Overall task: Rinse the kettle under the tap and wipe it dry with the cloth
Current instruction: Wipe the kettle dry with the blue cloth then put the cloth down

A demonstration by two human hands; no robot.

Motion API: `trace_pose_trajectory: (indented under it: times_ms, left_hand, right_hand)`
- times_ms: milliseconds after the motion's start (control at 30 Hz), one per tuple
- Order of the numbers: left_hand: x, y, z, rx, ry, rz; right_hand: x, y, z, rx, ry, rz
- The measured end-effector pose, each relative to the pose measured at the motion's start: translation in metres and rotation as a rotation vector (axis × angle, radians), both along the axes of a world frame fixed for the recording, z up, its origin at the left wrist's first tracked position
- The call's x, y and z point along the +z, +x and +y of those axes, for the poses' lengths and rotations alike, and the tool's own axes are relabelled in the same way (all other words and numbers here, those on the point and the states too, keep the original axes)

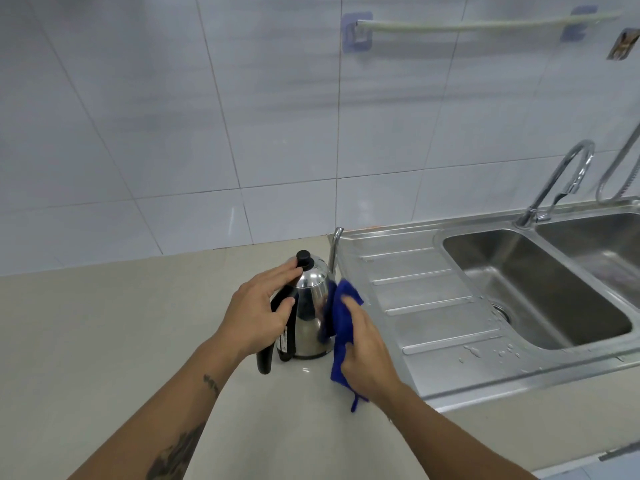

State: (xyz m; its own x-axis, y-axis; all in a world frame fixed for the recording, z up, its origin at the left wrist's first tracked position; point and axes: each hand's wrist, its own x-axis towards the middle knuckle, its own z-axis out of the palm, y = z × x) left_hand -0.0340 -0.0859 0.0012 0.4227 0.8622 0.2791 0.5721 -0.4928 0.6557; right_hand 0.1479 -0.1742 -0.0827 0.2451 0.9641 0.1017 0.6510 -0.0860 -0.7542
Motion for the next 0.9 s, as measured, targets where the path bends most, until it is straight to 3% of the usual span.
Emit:
trace_pose_trajectory:
  times_ms: [200, 367, 500, 667, 900]
  left_hand:
    - [-0.001, -0.001, 0.003, -0.018, -0.01, 0.009]
    - [-0.006, -0.003, 0.008, -0.033, 0.033, 0.009]
    - [-0.012, 0.006, 0.004, 0.044, 0.158, 0.037]
    - [-0.016, 0.048, -0.026, 0.246, 0.156, -0.062]
    - [-0.029, 0.034, -0.013, 0.173, 0.205, -0.095]
  right_hand:
    - [0.048, 0.006, 0.04, 0.028, -0.007, 0.088]
    - [0.039, 0.01, 0.035, 0.016, -0.175, 0.082]
    - [0.033, 0.005, 0.031, 0.003, -0.076, -0.028]
    - [0.039, 0.004, 0.04, 0.046, -0.1, 0.053]
    - [0.035, 0.007, 0.045, 0.019, -0.146, 0.081]
